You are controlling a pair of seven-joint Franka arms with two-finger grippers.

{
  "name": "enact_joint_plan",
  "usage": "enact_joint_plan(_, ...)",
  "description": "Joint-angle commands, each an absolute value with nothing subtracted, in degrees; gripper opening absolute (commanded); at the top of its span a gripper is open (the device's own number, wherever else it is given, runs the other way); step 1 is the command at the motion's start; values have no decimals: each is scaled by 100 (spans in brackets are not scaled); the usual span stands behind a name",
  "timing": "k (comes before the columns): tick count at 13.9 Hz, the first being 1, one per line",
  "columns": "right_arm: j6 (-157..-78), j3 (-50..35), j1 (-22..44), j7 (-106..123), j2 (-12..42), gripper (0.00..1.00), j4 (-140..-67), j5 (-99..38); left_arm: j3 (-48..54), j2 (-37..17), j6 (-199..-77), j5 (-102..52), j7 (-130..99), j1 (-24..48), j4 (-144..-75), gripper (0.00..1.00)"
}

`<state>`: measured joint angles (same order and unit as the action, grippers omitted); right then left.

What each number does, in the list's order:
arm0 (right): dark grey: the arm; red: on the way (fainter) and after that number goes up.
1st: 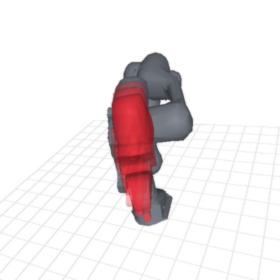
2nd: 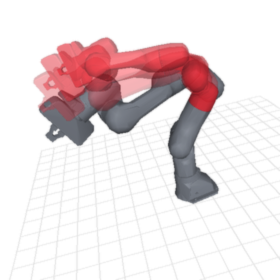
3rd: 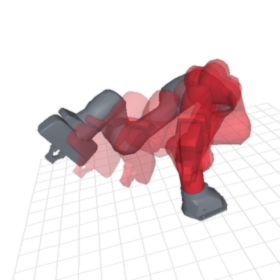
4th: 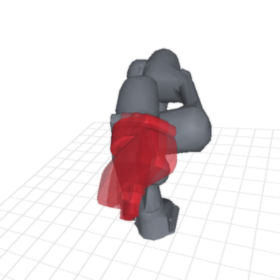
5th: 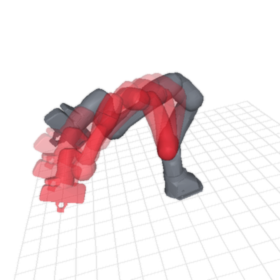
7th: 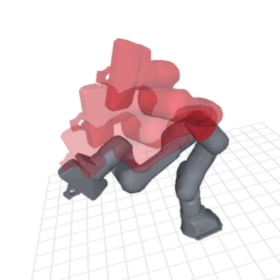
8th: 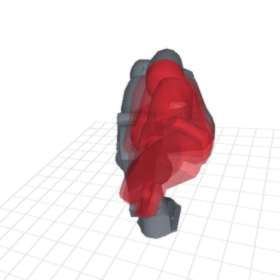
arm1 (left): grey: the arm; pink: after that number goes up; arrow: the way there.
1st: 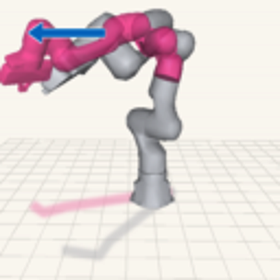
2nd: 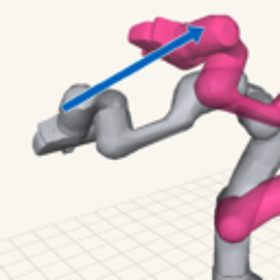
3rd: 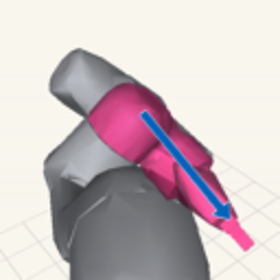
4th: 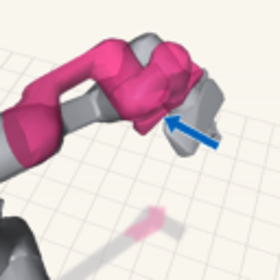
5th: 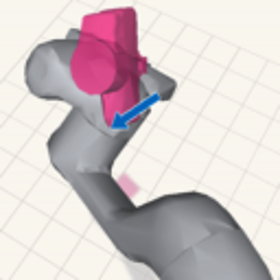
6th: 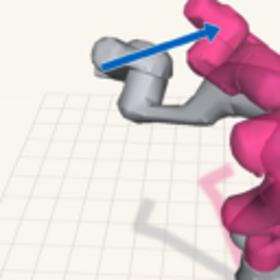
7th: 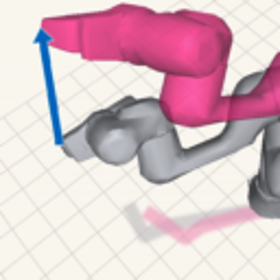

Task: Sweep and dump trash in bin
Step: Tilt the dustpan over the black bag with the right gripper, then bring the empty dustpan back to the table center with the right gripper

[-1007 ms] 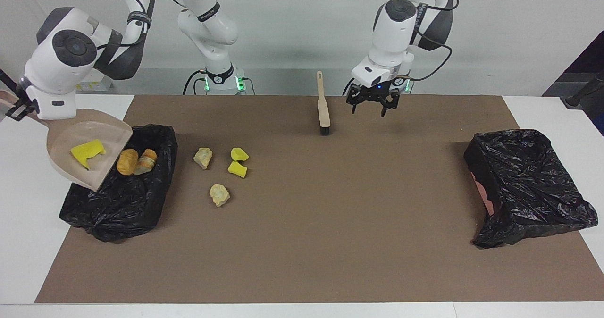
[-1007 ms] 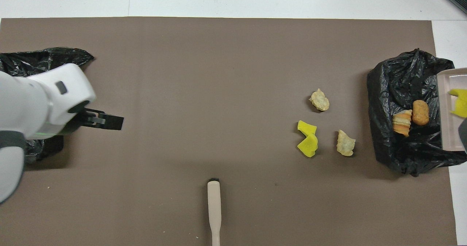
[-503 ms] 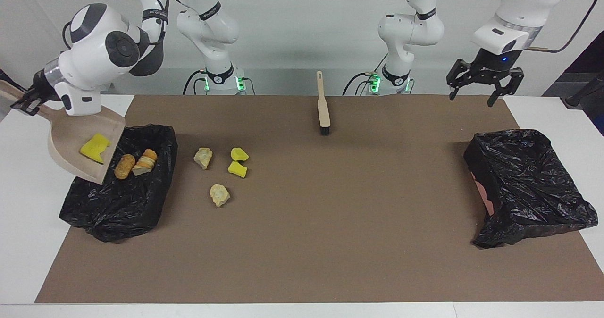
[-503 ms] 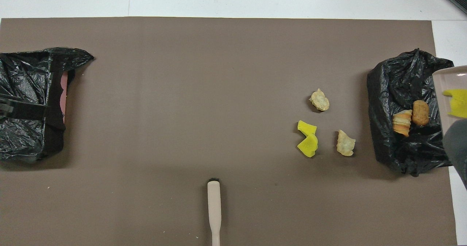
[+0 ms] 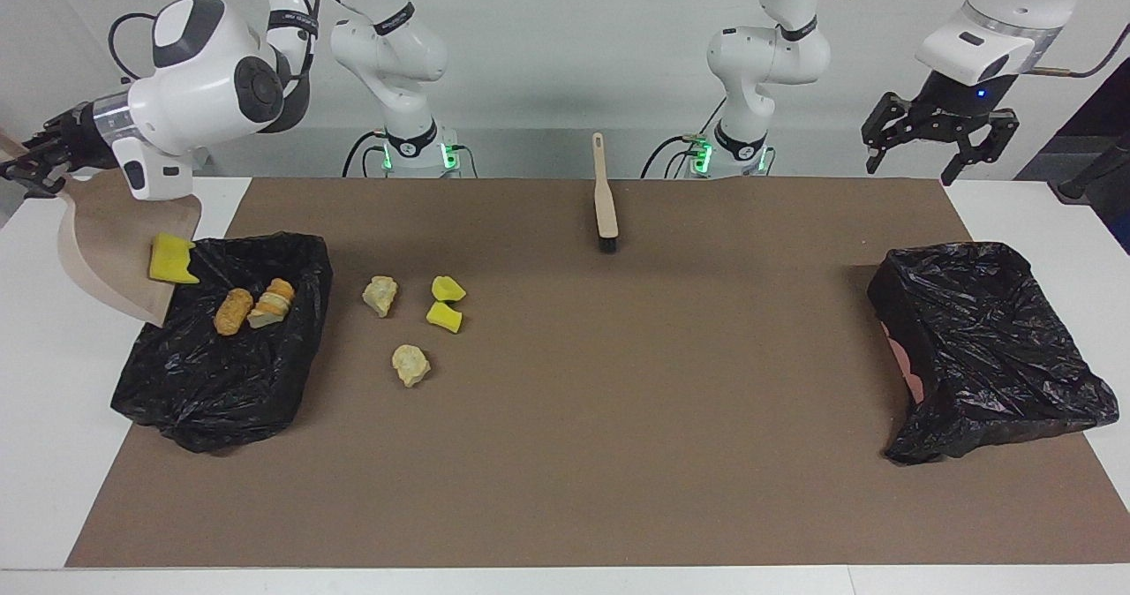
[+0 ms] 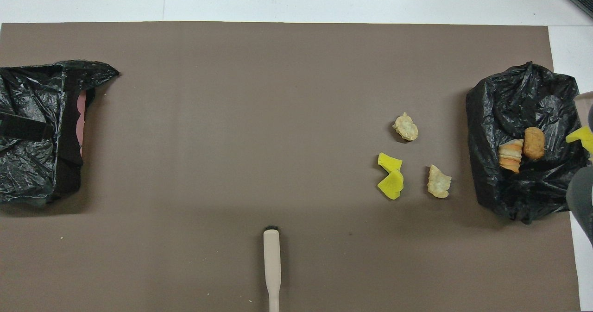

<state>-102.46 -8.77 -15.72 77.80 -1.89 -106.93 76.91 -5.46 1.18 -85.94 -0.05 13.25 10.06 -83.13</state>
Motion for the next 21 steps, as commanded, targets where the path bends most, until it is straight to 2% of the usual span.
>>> enact_joint_plan(1,-10353,-896,-1617,7515,-360,0,-10907,7805,-229,35,-8446,35,1301,669,-8147,100)
enact_joint_plan(6,-10371,-896,-1652,7488,-360,0,-10907,6964,-202,26,-8481,26,1240,642,-8147,100)
enact_joint_plan(14,-10521,-896,-1608,7462,-281,0,-10890,3801,-193,88,-8464,26,1116,729,-8183,100)
enact_joint_plan(18,-10468,-896,-1608,6848,-238,0,-10916,2779,-211,88,-8429,26,1116,659,-8191,100)
enact_joint_plan(21,-10494,-905,-1443,5937,25,0,-10925,2348,-228,88,-8438,26,1125,650,-8191,100)
